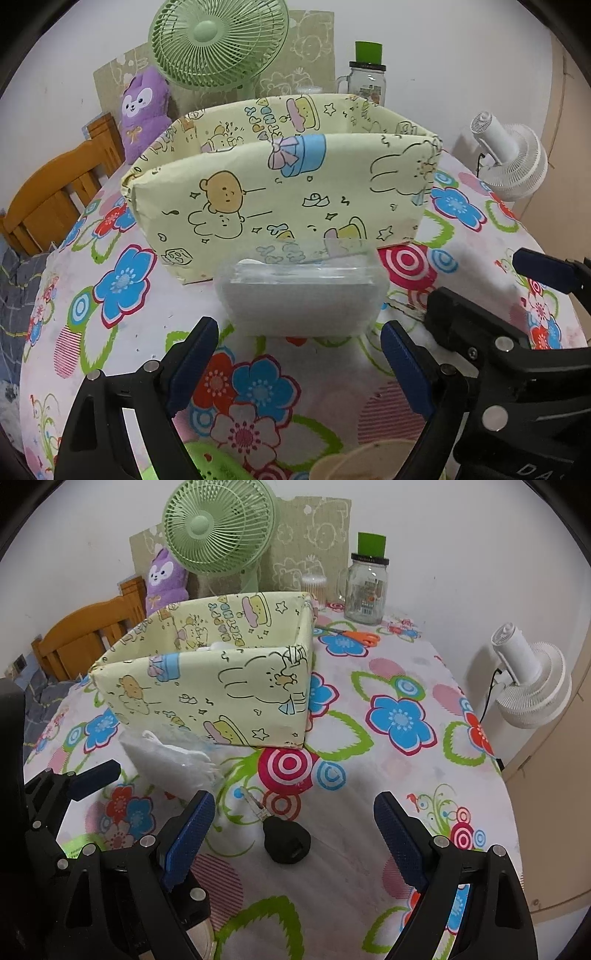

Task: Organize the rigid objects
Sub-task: 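Lower the left tool onto the clear plastic box while the right tool approaches the black key fob, then grasp the clear plastic box with the left tool while the right tool grasps the black key fob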

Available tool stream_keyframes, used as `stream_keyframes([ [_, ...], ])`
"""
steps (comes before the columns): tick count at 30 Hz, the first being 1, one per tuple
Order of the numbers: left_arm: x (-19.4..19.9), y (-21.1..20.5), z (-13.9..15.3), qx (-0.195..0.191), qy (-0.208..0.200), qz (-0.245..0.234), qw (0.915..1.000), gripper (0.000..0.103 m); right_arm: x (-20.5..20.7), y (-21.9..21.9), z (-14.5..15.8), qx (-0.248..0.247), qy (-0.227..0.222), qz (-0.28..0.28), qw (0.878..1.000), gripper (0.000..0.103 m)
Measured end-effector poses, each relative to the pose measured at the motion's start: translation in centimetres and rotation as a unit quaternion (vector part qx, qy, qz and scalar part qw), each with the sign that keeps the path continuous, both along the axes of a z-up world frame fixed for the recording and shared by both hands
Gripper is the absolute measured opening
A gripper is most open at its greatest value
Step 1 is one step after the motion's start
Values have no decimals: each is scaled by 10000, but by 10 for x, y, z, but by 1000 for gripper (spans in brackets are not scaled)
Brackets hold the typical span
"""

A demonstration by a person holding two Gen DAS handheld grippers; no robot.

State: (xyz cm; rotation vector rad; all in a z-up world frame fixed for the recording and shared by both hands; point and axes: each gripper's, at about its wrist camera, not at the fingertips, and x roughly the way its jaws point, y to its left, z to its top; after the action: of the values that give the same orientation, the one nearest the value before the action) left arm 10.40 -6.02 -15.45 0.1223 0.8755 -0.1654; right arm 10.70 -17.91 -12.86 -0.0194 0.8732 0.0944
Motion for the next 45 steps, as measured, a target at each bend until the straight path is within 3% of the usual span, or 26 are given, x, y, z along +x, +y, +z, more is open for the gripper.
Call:
stream_keyframes([
  [4, 6, -2, -4, -73, 57, -41, 9999, 91, 5, -3, -5, 9, 57, -41, 10000, 90],
  [12, 12, -10, -7, 166, -100, -6, 9998, 91, 15, -9, -13, 131, 195, -123, 9996, 90],
  [33, 35, -12, -16, 243, 93, -132, 9996, 94, 30, -16, -20, 292, 292, -332, 9986, 90],
  [34, 35, -12, -15, 205, 106, -153, 9996, 90, 30, -16, -20, 304, 292, -328, 9986, 90],
  [45, 14, -6, -13, 354, 70, -178, 9992, 89, 21, -6, -22, 247, 406, -104, 9988, 88],
])
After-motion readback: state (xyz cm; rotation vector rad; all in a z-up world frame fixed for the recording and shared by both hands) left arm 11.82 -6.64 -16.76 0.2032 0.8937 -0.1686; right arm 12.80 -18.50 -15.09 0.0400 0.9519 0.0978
